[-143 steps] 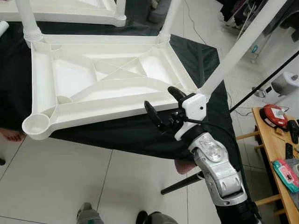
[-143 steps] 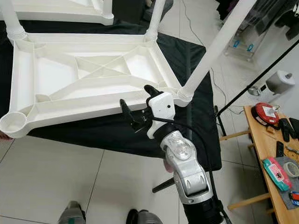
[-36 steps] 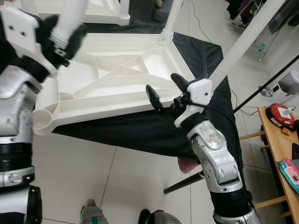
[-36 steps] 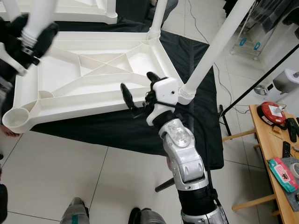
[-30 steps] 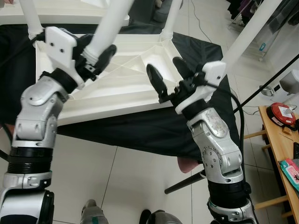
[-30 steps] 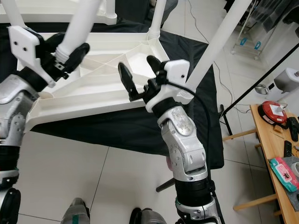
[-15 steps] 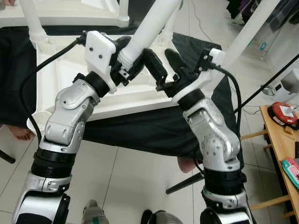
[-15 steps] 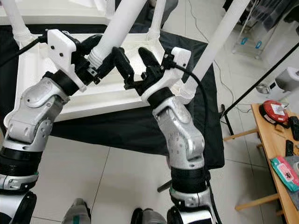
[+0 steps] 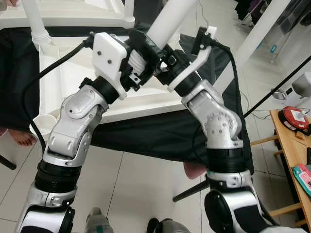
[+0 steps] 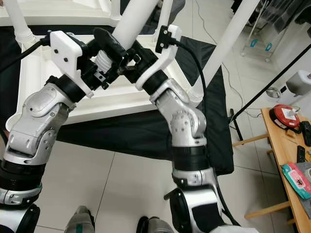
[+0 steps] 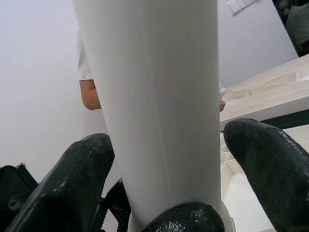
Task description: Building children table
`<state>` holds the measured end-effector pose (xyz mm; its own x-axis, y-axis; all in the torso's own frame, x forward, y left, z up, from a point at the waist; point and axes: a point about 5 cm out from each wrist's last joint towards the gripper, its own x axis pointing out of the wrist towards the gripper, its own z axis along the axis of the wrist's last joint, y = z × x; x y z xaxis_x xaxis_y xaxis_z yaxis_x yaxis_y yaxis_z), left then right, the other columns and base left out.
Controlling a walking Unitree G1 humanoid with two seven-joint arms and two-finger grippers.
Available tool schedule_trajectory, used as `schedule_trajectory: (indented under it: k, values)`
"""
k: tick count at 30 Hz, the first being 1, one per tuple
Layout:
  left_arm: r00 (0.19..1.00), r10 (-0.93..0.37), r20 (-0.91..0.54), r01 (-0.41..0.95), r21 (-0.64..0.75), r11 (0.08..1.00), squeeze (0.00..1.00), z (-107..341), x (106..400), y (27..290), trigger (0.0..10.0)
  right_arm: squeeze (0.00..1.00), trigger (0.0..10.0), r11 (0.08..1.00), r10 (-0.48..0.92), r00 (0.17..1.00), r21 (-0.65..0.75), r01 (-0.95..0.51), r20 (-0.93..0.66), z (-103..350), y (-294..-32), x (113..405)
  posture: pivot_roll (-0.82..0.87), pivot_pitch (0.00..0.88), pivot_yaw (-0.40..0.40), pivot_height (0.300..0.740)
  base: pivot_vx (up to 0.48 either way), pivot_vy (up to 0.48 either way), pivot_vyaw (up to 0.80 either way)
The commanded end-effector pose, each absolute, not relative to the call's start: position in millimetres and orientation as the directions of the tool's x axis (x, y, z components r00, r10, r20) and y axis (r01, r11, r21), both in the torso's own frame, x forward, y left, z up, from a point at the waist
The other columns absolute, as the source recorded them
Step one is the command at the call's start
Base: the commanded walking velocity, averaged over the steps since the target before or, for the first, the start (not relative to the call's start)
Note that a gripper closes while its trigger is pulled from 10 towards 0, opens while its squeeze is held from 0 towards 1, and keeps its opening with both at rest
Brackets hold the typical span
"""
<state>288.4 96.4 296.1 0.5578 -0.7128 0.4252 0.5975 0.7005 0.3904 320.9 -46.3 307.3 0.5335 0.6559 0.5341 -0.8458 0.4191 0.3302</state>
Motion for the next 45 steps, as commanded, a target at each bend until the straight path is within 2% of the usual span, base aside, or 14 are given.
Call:
schedule_trajectory:
  k: [1,3,4,7,8,9,11,13,14,22,26,30,37,45]
  values:
    - [0.452,-0.817,0.358,0.693,0.436,0.574,0.0,285,273,71,10.0,0.0,10.0,0.416,0.628,0.519,0.314,-0.854,0.579,322,-48,322,0.21,0.11,-0.129,0.74,0.0,0.0,0.0]
    - [0.451,-0.82,0.352,0.696,0.436,0.57,0.0,284,273,71,10.0,0.0,10.0,0.415,0.628,0.517,0.312,-0.855,0.582,323,-48,322,0.21,0.11,-0.129,0.74,0.0,0.0,0.0]
    - [0.452,-0.825,0.338,0.7,0.438,0.563,0.0,281,273,70,10.0,0.0,8.7,0.415,0.625,0.516,0.311,-0.855,0.586,323,-48,321,0.21,0.111,-0.127,0.74,0.0,0.0,0.0]
    - [0.453,-0.829,0.327,0.703,0.44,0.558,0.0,279,273,70,10.0,0.0,8.7,0.413,0.623,0.515,0.311,-0.856,0.589,323,-48,321,0.21,0.112,-0.124,0.74,0.0,0.0,0.0]
    - [0.457,-0.832,0.314,0.705,0.443,0.554,0.0,276,273,71,10.0,0.0,5.1,0.415,0.617,0.517,0.312,-0.855,0.593,323,-48,321,0.21,0.113,-0.122,0.74,0.0,0.0,0.0]
    - [0.464,-0.832,0.305,0.703,0.445,0.555,0.0,273,274,71,10.0,0.0,4.6,0.413,0.612,0.518,0.317,-0.854,0.597,324,-50,321,0.21,0.113,-0.122,0.74,0.0,0.0,0.0]
    - [0.471,-0.83,0.299,0.702,0.442,0.558,0.0,271,275,72,10.0,0.0,4.3,0.414,0.607,0.519,0.319,-0.853,0.601,324,-52,321,0.21,0.113,-0.12,0.74,0.0,0.0,0.0]
    - [0.488,-0.823,0.289,0.696,0.44,0.567,0.0,267,277,74,10.0,0.0,4.3,0.412,0.603,0.518,0.32,-0.853,0.607,325,-54,321,0.21,0.113,-0.119,0.74,0.0,0.0,0.0]
    - [0.521,-0.808,0.275,0.683,0.433,0.588,0.0,261,281,79,10.0,0.0,10.0,0.405,0.6,0.511,0.317,-0.858,0.615,327,-58,319,0.21,0.113,-0.119,0.74,0.0,0.0,0.0]
    - [0.564,-0.778,0.277,0.653,0.427,0.626,0.0,260,286,84,10.0,0.0,10.0,0.407,0.604,0.49,0.286,-0.868,0.628,330,-64,313,0.21,0.116,-0.12,0.74,0.0,0.0,0.0]
    - [0.568,-0.775,0.278,0.648,0.429,0.629,0.0,260,285,86,10.0,0.0,10.0,0.446,0.578,0.519,0.289,-0.847,0.63,330,-76,312,0.2,0.118,-0.118,0.74,0.0,0.0,0.0]
    - [0.562,-0.778,0.28,0.652,0.429,0.625,0.0,260,285,85,10.0,0.0,10.0,0.447,0.575,0.529,0.302,-0.842,0.624,328,-79,313,0.2,0.117,-0.117,0.74,0.0,0.0,0.0]
    - [0.55,-0.78,0.299,0.651,0.431,0.624,0.0,264,285,81,10.0,0.0,10.0,0.394,0.651,0.494,0.3,-0.869,0.576,315,-67,307,0.2,0.117,-0.118,0.74,0.0,0.0,0.0]
    - [0.541,-0.775,0.327,0.64,0.437,0.632,0.0,272,283,81,10.0,0.0,10.0,0.386,0.7,0.518,0.35,-0.854,0.491,290,-55,307,0.21,0.117,-0.121,0.74,0.0,0.0,0.0]
